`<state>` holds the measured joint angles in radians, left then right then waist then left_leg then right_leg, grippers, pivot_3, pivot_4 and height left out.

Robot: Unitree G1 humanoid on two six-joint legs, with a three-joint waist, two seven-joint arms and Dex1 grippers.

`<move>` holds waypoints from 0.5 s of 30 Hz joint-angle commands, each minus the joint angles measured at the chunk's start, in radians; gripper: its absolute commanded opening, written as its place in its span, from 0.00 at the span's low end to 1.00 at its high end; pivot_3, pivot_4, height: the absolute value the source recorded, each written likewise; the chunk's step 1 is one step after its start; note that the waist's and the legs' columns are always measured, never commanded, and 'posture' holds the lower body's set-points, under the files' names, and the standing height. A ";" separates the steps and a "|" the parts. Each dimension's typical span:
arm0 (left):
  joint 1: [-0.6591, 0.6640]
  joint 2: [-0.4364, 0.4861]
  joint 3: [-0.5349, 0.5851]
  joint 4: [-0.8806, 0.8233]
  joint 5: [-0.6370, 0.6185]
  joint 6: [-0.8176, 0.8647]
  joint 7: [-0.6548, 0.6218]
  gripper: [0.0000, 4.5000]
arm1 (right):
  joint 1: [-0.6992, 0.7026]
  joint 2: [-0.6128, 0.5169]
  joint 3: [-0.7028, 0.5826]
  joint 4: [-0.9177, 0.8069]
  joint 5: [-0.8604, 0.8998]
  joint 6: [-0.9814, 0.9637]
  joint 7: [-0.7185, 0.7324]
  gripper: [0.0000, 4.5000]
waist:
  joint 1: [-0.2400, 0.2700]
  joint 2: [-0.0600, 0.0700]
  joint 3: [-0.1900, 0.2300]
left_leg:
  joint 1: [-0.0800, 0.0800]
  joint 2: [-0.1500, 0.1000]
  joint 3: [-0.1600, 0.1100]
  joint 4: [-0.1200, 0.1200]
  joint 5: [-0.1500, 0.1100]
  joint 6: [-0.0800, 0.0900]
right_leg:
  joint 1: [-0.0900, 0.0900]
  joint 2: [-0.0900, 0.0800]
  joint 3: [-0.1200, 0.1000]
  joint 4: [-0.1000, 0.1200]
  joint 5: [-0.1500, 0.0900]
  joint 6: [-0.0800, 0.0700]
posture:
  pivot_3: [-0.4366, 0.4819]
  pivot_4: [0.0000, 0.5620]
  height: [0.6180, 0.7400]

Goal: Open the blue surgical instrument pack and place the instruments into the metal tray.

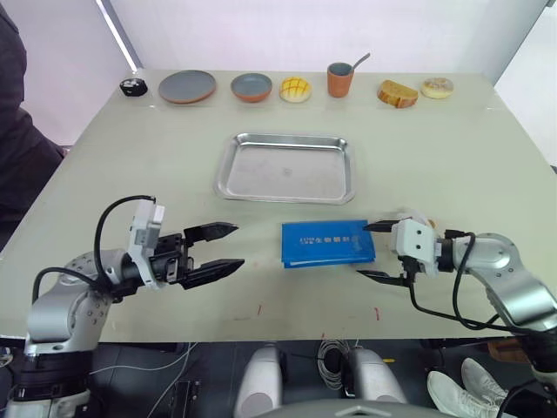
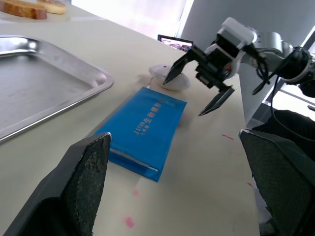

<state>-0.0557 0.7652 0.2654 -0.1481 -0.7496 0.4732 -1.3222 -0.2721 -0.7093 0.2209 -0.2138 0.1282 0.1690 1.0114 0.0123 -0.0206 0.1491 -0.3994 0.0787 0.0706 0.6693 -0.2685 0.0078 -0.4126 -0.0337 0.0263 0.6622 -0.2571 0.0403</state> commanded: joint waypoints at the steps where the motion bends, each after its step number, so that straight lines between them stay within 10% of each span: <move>1: 0.009 0.001 0.011 -0.043 -0.009 -0.015 0.003 0.98 | -0.042 0.024 0.004 0.033 -0.026 -0.053 -0.014 1.00 | 0.000 0.000 0.000 | 0.000 0.000 0.000 0.000 0.000 0.000 | 0.000 0.000 0.000 0.000 0.000 0.000 | 0.48 0.27 1.00; 15: 0.019 0.010 -0.010 -0.037 0.014 -0.057 -0.048 0.98 | -0.043 0.047 0.030 0.158 -0.097 -0.186 -0.005 1.00 | 0.000 0.000 0.000 | 0.000 0.000 0.000 0.000 0.000 0.000 | 0.000 0.000 0.000 0.000 0.000 0.000 | 0.48 0.27 1.00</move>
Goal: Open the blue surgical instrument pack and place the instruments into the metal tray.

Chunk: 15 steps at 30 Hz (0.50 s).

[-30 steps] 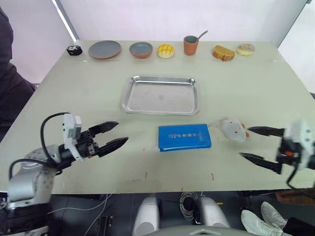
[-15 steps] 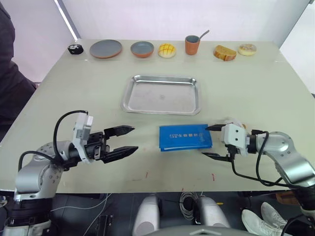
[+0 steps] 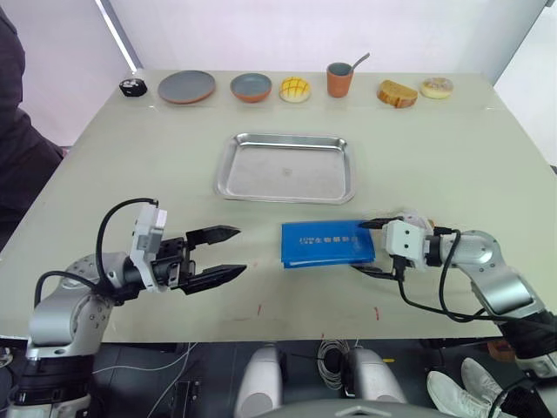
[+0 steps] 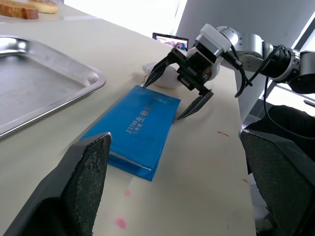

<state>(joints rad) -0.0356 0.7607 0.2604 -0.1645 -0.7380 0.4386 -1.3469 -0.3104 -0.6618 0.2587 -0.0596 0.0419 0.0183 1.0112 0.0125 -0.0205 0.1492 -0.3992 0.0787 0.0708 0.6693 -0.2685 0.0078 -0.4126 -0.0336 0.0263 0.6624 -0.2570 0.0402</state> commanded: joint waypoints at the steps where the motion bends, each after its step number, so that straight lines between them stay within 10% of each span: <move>1: -0.002 0.017 -0.010 -0.017 0.010 -0.031 -0.035 1.00 | -0.007 0.006 -0.008 0.017 -0.011 -0.042 -0.010 0.94 | 0.000 0.000 0.000 | 0.000 0.000 0.000 0.000 0.000 0.000 | 0.000 0.000 0.000 0.000 0.000 0.000 | 0.48 0.27 1.00; 15: -0.017 0.007 -0.030 0.000 0.022 -0.057 -0.050 1.00 | -0.021 0.022 -0.011 0.096 -0.037 -0.120 -0.015 0.00 | 0.000 0.000 0.000 | 0.000 0.000 0.000 0.000 0.000 0.000 | 0.000 0.000 0.000 0.000 0.000 0.000 | 0.48 0.27 1.00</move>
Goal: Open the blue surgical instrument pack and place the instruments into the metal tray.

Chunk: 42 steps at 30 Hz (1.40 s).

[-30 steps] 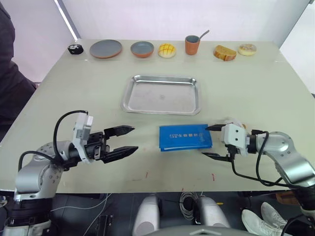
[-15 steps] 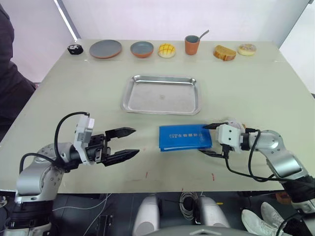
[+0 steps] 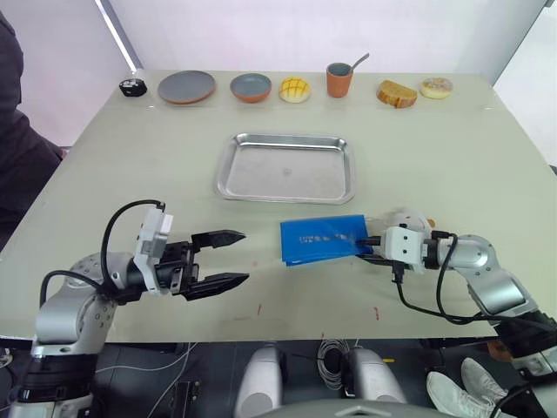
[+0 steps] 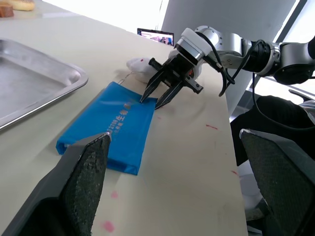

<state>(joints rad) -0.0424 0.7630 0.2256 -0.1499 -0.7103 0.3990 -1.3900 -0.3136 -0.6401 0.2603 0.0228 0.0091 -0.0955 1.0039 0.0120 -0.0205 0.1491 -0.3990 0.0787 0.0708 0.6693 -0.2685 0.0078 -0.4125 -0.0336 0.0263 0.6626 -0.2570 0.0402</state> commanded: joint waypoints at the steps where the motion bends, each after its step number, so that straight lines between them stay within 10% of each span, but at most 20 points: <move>1: -0.012 0.004 0.005 -0.012 -0.005 -0.019 -0.008 1.00 | -0.020 0.001 -0.013 0.016 -0.005 -0.008 -0.008 0.00 | 0.000 0.000 0.000 | 0.000 0.000 0.000 0.000 0.000 0.000 | 0.000 0.000 0.000 0.000 0.000 0.000 | 0.48 0.27 1.00; 11: -0.013 -0.012 -0.001 -0.005 0.005 -0.038 0.000 1.00 | -0.032 0.000 -0.028 -0.026 0.062 0.056 0.037 0.00 | 0.000 0.000 0.000 | 0.000 0.000 0.000 0.000 0.000 0.000 | 0.000 0.000 0.000 0.000 0.000 0.000 | 0.48 0.27 1.00; 34: 0.025 0.032 0.090 0.065 0.000 -0.078 -0.024 1.00 | -0.221 -0.200 -0.078 -0.454 0.627 1.060 0.176 0.00 | 0.000 0.000 0.000 | 0.000 0.000 0.000 0.000 0.000 0.000 | 0.000 0.000 0.000 0.000 0.000 0.000 | 0.48 0.27 1.00; 42: 0.032 0.003 0.045 0.050 0.023 -0.106 -0.026 1.00 | -0.293 -0.187 0.010 -0.374 0.595 1.064 0.201 0.00 | 0.001 0.000 0.000 | -0.001 0.000 0.000 0.000 0.000 0.000 | 0.000 0.000 0.000 0.000 0.000 0.000 | 0.48 0.27 1.00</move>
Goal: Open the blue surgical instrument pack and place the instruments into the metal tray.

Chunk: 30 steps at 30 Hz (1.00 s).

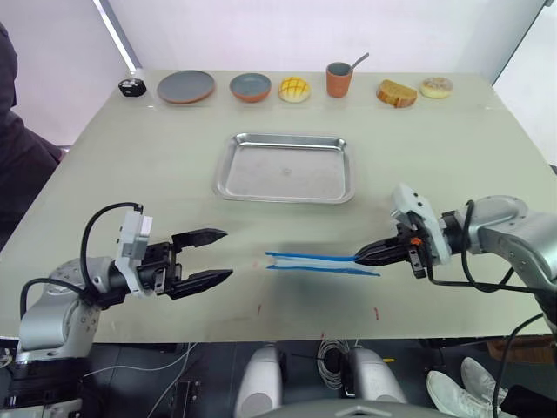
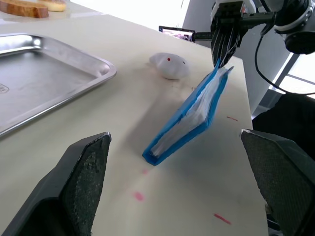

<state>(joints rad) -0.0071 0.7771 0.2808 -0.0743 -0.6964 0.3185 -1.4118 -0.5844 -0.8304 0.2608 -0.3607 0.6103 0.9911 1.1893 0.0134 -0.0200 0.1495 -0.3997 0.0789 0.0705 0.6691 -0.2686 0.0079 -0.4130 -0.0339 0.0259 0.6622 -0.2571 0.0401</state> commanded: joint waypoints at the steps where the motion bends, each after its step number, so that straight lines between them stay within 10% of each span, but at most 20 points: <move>1: -0.012 -0.019 -0.022 -0.021 0.016 -0.035 -0.001 1.00 | -0.027 0.008 0.014 0.020 -0.007 -0.023 0.018 0.00 | -0.001 0.000 0.000 | 0.000 0.000 0.000 0.000 0.000 0.000 | 0.000 0.000 0.000 0.000 0.000 0.000 | 0.48 0.27 1.00; 28: -0.340 -0.199 -0.301 0.176 0.192 -0.234 -0.075 1.00 | -0.034 0.065 0.046 0.160 -0.130 -0.168 0.011 0.00 | -0.008 0.000 0.000 | 0.000 0.000 -0.001 0.000 0.000 0.000 | 0.000 0.001 0.000 0.001 0.000 0.000 | 0.48 0.27 1.00; 30: -0.349 -0.202 -0.307 0.181 0.195 -0.234 -0.072 0.88 | -0.036 0.071 0.046 0.165 -0.135 -0.170 0.011 0.00 | -0.011 0.000 0.000 | 0.000 0.000 -0.001 0.000 0.000 0.000 | 0.000 0.002 0.000 0.000 0.000 0.000 | 0.48 0.27 1.00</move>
<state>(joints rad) -0.3468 0.5758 -0.0193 0.1265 -0.4937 0.0831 -1.4752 -0.6174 -0.7654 0.2963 -0.1947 0.4916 0.8230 1.2086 0.0025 -0.0204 0.1490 -0.3996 0.0792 0.0695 0.6691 -0.2685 0.0080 -0.4129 -0.0324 0.0259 0.6627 -0.2569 0.0401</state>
